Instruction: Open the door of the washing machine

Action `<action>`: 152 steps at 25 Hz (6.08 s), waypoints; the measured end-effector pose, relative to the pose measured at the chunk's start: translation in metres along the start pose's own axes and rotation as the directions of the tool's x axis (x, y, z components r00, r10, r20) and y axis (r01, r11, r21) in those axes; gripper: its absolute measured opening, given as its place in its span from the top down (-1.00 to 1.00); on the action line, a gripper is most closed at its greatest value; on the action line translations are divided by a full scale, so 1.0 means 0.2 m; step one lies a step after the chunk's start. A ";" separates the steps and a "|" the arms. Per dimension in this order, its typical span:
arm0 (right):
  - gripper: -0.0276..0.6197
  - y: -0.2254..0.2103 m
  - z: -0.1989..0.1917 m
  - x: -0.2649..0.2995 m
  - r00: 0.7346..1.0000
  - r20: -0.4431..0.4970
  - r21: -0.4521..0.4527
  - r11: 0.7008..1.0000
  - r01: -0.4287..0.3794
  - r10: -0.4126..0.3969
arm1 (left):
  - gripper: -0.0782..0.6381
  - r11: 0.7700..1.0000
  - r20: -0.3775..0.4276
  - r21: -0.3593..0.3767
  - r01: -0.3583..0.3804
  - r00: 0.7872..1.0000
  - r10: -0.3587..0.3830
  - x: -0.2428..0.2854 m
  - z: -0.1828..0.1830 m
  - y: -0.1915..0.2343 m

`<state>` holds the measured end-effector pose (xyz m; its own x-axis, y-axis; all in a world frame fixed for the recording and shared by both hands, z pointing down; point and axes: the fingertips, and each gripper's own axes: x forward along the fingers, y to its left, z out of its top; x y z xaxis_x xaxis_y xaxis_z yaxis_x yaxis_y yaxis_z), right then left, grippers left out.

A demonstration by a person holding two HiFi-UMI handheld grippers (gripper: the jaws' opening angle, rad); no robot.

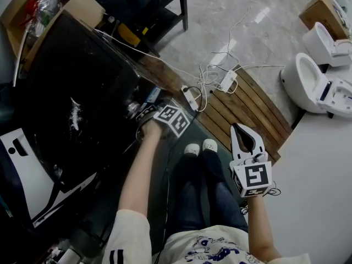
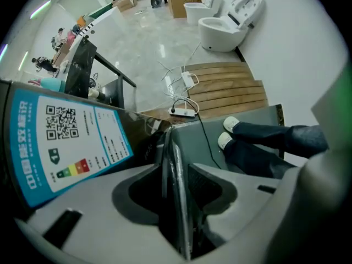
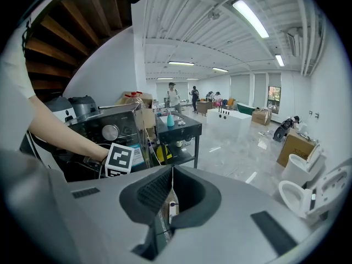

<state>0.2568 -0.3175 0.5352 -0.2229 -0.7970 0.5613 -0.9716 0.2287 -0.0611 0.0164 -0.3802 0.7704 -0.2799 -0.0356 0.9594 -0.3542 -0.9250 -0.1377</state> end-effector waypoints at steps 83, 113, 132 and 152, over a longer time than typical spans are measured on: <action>0.86 0.61 -0.57 -0.77 0.992 0.033 -0.074 0.990 -0.117 0.120 | 0.52 0.763 -0.011 0.640 -0.095 0.991 0.133 0.02 -0.73 -1.98; 0.86 1.01 -0.83 -1.01 0.988 0.012 -0.083 0.985 -0.153 0.154 | 0.52 0.559 0.053 0.813 -0.166 0.976 0.213 0.11 -1.28 -2.34; 0.86 1.10 -0.85 -1.05 0.987 0.013 -0.102 0.982 -0.158 0.160 | 0.48 0.535 0.106 0.815 -0.222 0.965 0.239 0.12 -1.34 -2.36; 0.86 1.13 -0.73 -1.11 0.985 0.050 -0.118 0.980 -0.159 0.166 | 0.42 0.717 0.310 0.596 -0.360 0.928 0.208 -0.28 -1.26 -2.23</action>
<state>0.0977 -0.0075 0.5170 -0.3845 -0.7750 0.5015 -0.9074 0.4170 -0.0514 -0.0351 0.1291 0.7159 -0.0569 -0.3430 0.9376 0.3790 -0.8763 -0.2975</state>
